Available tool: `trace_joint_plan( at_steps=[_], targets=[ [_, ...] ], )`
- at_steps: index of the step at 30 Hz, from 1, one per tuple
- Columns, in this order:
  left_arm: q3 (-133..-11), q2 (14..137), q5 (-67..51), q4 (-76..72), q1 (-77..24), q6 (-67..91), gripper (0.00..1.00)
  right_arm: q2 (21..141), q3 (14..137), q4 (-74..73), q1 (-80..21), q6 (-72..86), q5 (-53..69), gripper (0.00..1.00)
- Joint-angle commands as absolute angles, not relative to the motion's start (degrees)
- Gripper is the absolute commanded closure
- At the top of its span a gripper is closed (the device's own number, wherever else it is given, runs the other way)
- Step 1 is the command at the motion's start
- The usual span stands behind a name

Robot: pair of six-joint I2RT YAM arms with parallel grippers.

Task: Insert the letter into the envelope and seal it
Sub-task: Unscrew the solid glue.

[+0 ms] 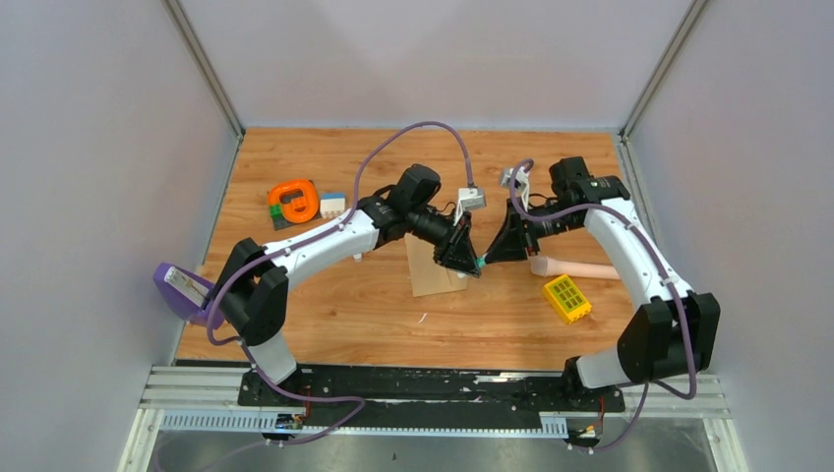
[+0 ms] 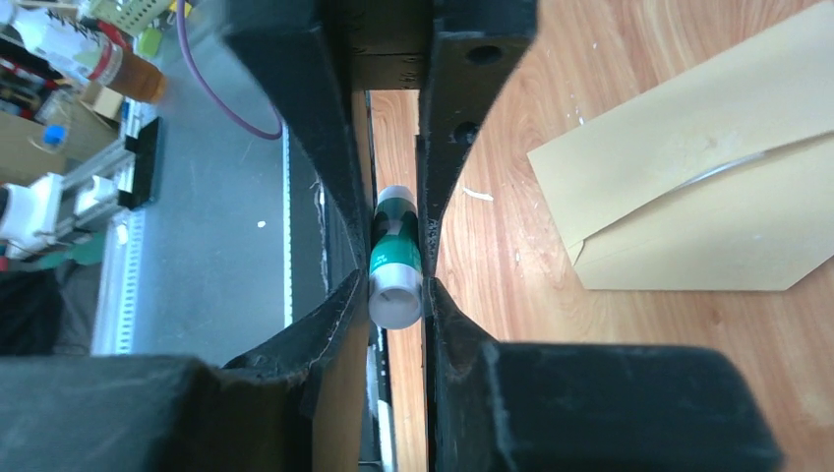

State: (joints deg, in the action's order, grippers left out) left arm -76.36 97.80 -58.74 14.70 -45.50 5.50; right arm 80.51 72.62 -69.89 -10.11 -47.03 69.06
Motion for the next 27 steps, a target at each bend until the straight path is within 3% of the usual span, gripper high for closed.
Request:
trace_joint_plan(
  at_steps=[1, 6, 15, 24, 27],
  targets=[
    [-78.9, 94.5, -50.5, 18.4, -46.6, 1.4, 1.0, 84.4, 77.1, -68.2, -10.1, -37.4, 66.8, 1.0],
    [-78.8, 93.9, -40.3, 19.4, -46.6, -0.9, 1.0, 88.6, 77.8, -70.1, -10.1, -26.9, 65.5, 1.0],
    [-78.6, 93.6, -32.8, 18.9, -46.8, -2.1, 1.0, 92.5, 77.6, -69.5, -10.1, -12.7, 63.5, 0.99],
    [-78.8, 93.8, -36.6, 19.2, -46.8, -1.9, 1.0, 91.1, 80.5, -72.0, -10.1, -23.1, 65.4, 0.36],
    [-78.6, 93.9, -41.4, 19.3, -46.8, -1.6, 1.0, 87.3, 79.5, -69.8, -9.9, -31.6, 63.7, 0.26]
  ],
)
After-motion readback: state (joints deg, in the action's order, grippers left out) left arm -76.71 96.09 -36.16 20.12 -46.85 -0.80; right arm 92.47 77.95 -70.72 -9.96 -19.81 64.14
